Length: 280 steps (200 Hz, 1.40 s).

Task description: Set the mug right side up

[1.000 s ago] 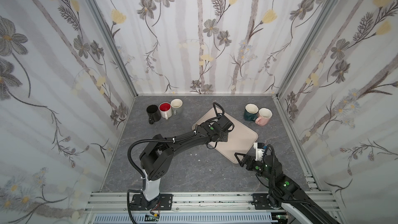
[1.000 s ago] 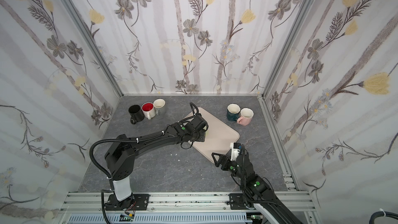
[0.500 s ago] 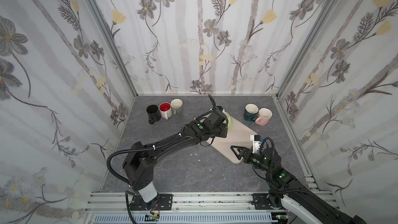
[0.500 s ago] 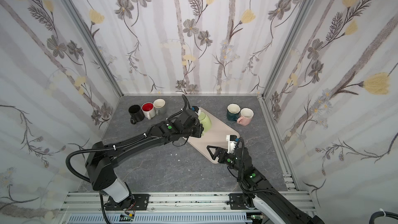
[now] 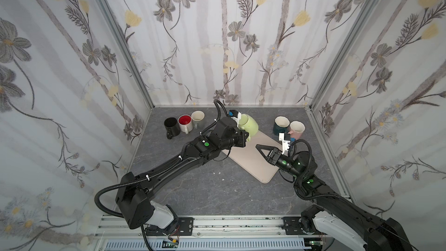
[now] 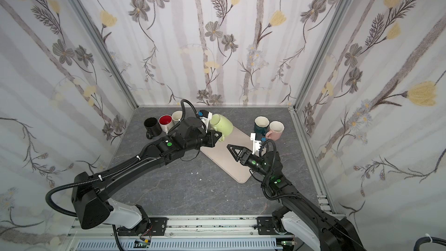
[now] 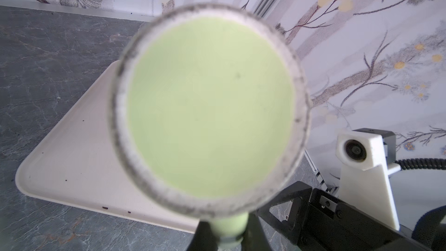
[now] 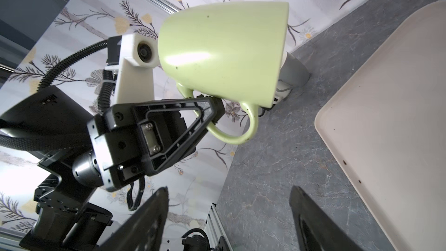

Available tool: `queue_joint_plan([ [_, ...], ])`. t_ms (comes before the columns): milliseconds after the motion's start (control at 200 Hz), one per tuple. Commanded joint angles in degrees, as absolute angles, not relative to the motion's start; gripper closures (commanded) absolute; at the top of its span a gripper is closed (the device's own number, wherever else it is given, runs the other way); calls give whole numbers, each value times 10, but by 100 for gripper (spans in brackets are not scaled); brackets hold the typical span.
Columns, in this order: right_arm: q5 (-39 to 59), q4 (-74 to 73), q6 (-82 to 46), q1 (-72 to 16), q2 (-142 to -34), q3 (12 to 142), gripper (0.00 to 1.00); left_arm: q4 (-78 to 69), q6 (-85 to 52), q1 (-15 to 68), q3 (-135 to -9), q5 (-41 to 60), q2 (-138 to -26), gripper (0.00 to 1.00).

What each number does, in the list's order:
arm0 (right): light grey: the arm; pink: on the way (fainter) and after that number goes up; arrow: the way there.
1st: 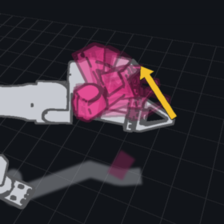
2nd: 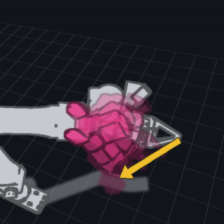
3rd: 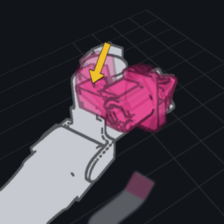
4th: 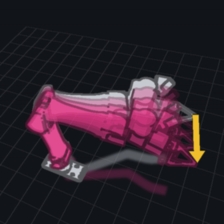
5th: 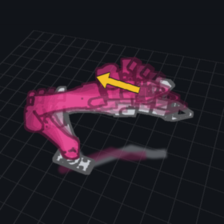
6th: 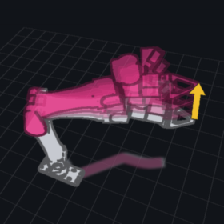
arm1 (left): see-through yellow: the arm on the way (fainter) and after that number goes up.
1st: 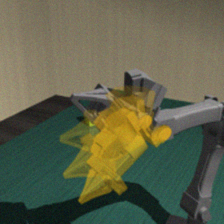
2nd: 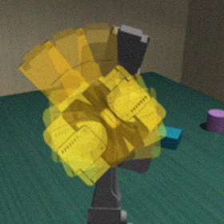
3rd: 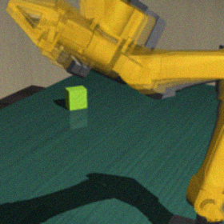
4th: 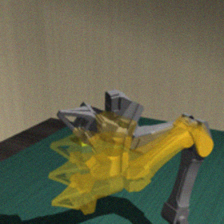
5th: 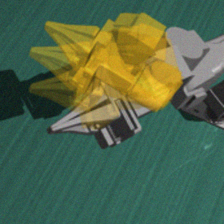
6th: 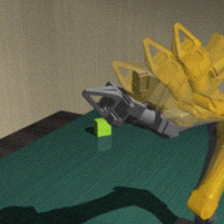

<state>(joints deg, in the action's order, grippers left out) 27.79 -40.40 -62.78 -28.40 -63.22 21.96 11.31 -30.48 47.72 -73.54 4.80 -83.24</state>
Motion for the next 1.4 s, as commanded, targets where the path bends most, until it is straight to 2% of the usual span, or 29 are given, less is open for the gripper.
queue_joint_plan([
  [0, 301, -480, -660, -281, -665, 244, 24, 18, -319, 473, -737, 84, -823, 100],
  [400, 345, -597, -722, -242, -745, 298, 41, -60, -365, 450, -728, 134, -793, 100],
  [555, 358, -604, -726, -240, -764, 316, 43, -100, -401, 434, -711, 168, -785, 100],
  [645, 368, -635, -748, -239, -784, 319, 47, -109, -408, 429, -713, 181, -785, 100],
  [814, 380, -729, -806, -238, -818, 316, 49, -128, -407, 428, -713, 196, -790, 100],
  [1394, 379, -762, -833, -238, -831, 307, 48, -140, -413, 427, -738, 191, -812, 100],
])
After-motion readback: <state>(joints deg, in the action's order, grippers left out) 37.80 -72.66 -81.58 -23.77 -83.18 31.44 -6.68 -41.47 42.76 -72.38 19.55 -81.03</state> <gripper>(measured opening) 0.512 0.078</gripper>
